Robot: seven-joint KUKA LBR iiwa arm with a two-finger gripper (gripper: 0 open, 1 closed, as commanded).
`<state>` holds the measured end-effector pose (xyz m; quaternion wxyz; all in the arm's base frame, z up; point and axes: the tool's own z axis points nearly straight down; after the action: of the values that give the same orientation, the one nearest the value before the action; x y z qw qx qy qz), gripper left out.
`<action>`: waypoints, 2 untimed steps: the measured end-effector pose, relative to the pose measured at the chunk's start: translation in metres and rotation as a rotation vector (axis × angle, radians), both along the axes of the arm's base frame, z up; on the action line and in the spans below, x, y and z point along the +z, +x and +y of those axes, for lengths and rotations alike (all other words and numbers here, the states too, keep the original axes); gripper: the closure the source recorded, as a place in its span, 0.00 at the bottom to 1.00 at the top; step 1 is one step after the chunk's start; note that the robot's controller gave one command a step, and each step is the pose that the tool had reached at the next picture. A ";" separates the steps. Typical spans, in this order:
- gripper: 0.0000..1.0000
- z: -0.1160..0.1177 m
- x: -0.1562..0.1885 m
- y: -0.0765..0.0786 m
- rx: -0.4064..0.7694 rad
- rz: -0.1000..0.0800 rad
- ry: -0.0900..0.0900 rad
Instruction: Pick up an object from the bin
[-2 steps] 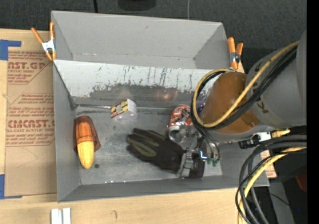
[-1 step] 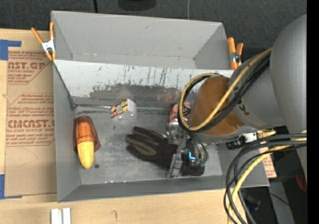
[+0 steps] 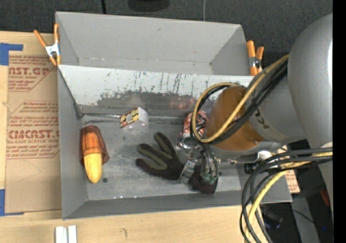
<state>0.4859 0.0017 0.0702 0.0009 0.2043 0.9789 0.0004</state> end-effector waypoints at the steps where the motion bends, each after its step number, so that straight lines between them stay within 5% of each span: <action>1: 1.00 0.000 0.000 0.000 0.000 0.000 0.000; 2: 1.00 0.000 0.003 -0.001 0.000 0.003 0.000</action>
Offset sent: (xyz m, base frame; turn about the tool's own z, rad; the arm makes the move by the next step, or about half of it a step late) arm 0.0001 0.0001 0.0278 0.0000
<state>0.4852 0.0019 0.0733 -0.0004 0.2045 0.9789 0.0003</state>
